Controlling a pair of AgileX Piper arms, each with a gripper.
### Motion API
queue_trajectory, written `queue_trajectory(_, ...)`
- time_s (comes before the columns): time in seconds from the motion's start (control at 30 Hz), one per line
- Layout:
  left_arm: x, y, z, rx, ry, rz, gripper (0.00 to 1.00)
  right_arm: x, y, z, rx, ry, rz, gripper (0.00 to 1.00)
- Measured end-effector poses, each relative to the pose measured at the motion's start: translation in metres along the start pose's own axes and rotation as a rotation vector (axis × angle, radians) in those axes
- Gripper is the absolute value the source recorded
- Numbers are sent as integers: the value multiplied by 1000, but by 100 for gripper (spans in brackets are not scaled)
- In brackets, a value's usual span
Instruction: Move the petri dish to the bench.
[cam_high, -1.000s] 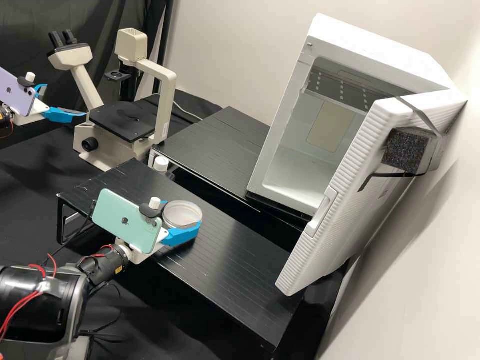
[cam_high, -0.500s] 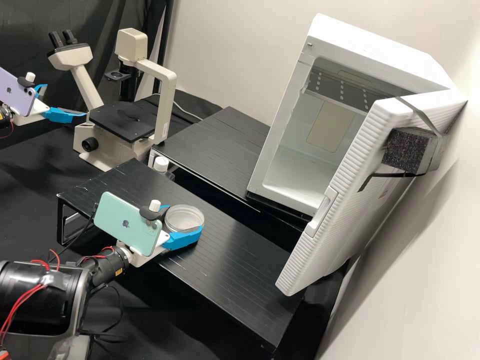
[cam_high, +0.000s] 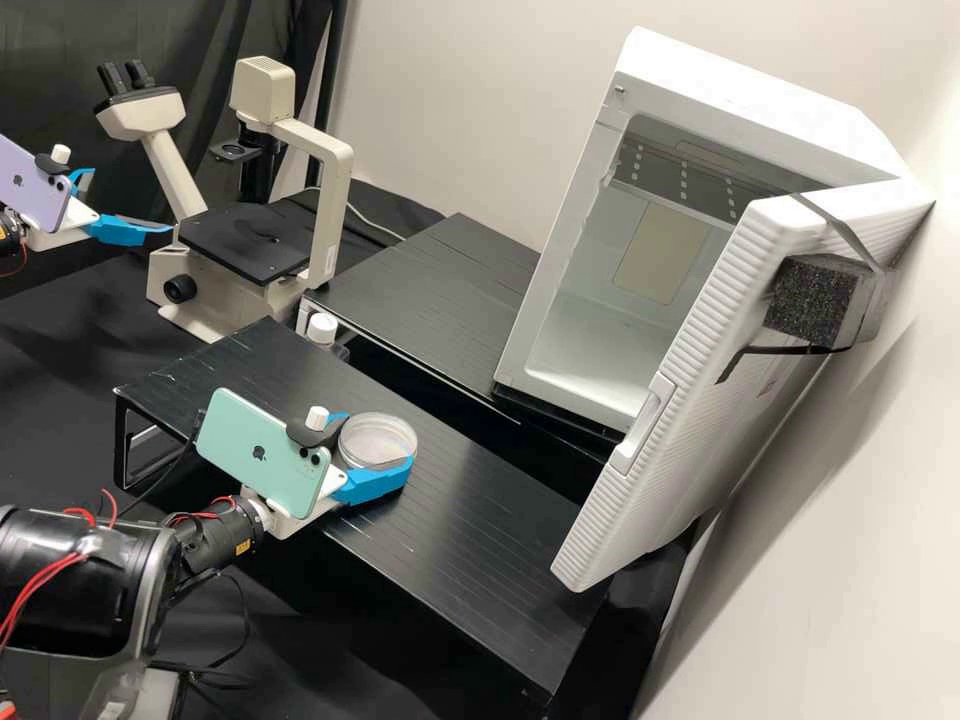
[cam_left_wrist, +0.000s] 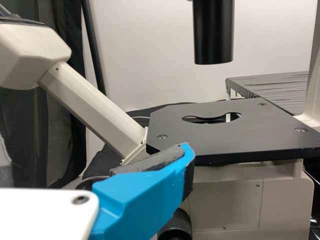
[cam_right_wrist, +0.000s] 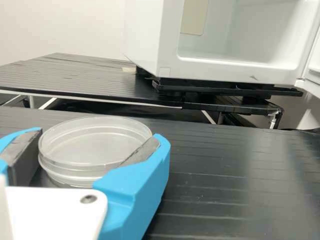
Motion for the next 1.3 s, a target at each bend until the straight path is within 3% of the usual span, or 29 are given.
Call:
queue_trajectory(0.13, 0, 0, 0, 0, 0, 0, 100, 0, 0, 0, 0, -2, -2, 0)
queue_trajectory(0.17, 0, 0, 0, 0, 0, 0, 100, 0, 0, 0, 0, -2, -2, 100)
queue_trajectory(0.83, 0, 0, 0, 0, 0, 0, 100, -2, -3, 0, 21, -18, -7, 100)
queue_trajectory(1.3, 0, 0, 0, 0, 0, 0, 100, -12, 3, -8, 48, 26, 33, 100)
